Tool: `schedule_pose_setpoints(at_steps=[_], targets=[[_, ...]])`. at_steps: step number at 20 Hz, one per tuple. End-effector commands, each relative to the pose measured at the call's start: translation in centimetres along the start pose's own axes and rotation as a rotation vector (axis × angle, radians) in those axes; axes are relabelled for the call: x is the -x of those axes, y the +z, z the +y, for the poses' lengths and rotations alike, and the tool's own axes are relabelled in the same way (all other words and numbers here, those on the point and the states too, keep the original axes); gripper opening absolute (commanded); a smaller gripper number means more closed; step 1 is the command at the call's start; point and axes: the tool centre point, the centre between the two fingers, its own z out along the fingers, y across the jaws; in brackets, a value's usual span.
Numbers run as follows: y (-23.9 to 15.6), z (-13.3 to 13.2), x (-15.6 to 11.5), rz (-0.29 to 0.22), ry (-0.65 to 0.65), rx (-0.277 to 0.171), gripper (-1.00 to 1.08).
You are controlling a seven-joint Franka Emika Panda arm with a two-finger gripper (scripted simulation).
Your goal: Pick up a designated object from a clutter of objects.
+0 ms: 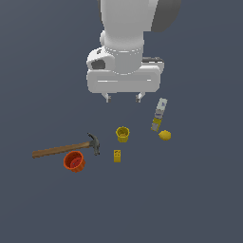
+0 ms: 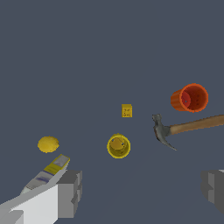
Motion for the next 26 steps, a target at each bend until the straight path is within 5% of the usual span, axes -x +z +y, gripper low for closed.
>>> schedule_pose_setpoints(at_steps=[1, 17, 26], targets=[[0.0, 0.0, 0.0, 0.0, 0.0, 0.0, 1.0], [0.9, -1.5, 0.3, -0.025, -0.059, -0.001, 1.0], [5.8, -5.5, -0.4, -0.026, -0.156, 0.018, 1.0]])
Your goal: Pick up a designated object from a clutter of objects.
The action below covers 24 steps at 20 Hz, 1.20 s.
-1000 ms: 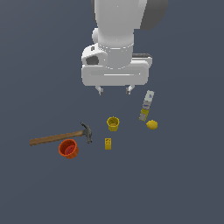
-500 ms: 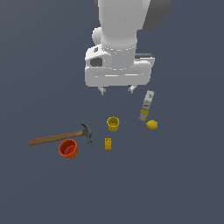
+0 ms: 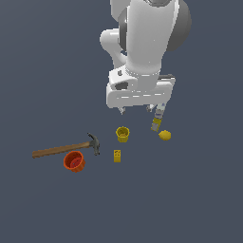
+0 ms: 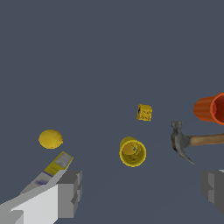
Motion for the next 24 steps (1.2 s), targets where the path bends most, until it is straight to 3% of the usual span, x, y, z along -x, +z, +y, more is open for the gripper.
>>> schedule_pose_setpoints(at_steps=[1, 8, 15, 24], targets=[[1.9, -1.6, -0.4, -0.001, -0.039, 0.007, 1.0], [9.1, -8.0, -0.7, 0.0, -0.19, 0.02, 1.0], [15.9, -14.6, 0.7, 0.004, -0.342, 0.012, 1.0], [20.4, -19.2, 2.9, 0.006, -0.45, -0.006, 1.0]])
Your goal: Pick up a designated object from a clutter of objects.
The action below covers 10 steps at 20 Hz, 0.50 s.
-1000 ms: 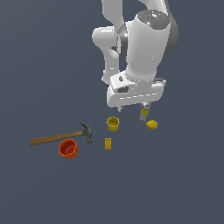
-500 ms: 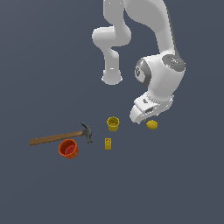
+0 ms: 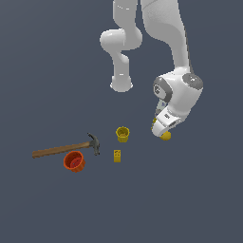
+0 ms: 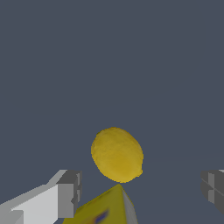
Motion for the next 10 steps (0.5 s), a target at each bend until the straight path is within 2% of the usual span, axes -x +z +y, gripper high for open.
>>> schedule_pose_setpoints(at_steps=[1, 10], targets=[[0.74, -0.87, 0.04, 0.003, -0.018, -0.004, 1.0], [1.52, -1.26, 0.12, 0.002, -0.026, -0.005, 1.0]])
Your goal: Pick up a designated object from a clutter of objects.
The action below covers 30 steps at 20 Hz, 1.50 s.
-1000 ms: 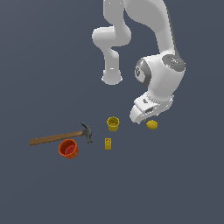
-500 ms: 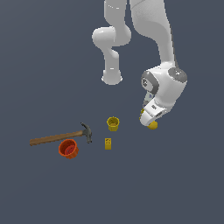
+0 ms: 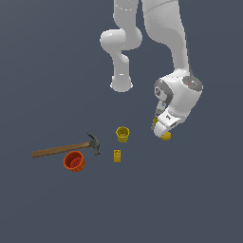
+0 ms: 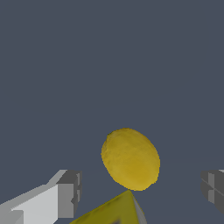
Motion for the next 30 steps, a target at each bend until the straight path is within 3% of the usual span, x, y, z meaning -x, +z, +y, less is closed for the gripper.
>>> schedule_pose_setpoints(at_steps=[1, 15, 16, 30], targets=[[0.5, 0.0, 0.0, -0.001, 0.0, 0.0, 1.0], [4.9, -0.1, 0.1, 0.0, -0.003, -0.001, 1.0], [4.9, -0.1, 0.1, 0.0, -0.003, -0.001, -1.0], [4.5, 0.1, 0.2, 0.001, -0.003, 0.0, -1.0]])
